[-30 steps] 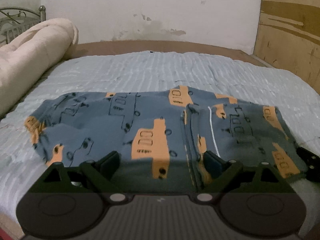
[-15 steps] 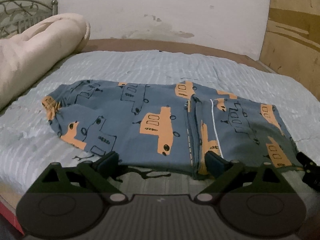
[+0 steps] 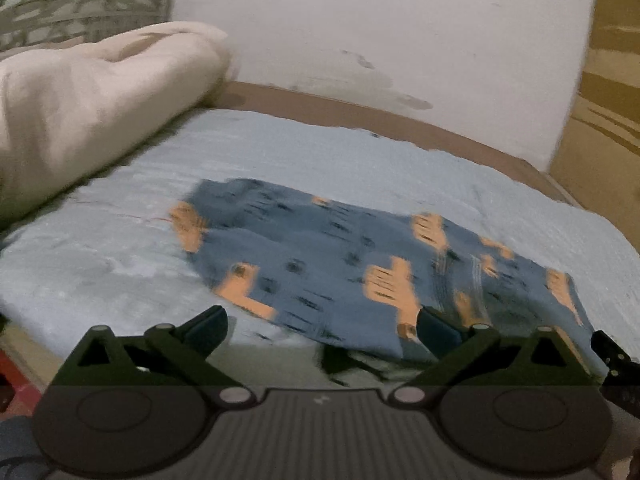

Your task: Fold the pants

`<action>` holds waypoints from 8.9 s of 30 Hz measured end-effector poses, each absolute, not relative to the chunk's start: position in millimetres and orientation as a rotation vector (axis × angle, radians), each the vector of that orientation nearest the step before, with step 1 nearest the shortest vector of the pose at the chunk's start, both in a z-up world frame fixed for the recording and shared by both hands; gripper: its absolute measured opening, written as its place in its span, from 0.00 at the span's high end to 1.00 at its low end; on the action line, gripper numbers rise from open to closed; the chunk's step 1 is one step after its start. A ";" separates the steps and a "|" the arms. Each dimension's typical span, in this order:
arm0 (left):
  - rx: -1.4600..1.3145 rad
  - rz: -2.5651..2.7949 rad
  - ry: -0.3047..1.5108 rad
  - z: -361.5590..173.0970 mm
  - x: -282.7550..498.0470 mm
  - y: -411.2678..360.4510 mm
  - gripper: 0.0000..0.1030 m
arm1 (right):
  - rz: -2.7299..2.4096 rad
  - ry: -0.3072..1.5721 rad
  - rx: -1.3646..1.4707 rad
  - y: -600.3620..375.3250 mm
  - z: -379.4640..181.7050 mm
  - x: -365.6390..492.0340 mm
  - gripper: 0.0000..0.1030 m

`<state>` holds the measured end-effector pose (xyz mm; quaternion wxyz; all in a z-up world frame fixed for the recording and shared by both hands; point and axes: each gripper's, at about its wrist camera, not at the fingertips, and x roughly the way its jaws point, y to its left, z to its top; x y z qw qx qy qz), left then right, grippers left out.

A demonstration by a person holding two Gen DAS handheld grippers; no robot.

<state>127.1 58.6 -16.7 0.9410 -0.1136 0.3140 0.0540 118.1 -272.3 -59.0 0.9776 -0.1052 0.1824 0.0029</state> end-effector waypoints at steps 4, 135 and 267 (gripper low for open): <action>-0.233 0.177 0.628 -15.8 134.2 83.2 0.01 | 0.153 0.375 -0.243 -236.3 -52.1 145.9 0.01; 0.083 -0.346 0.503 25.6 154.4 -168.9 0.81 | -0.174 0.282 -0.269 -331.5 -71.4 110.0 0.01; -0.186 0.016 0.672 -52.7 142.0 -11.6 0.01 | -0.046 0.516 0.061 -358.7 -80.4 110.3 0.01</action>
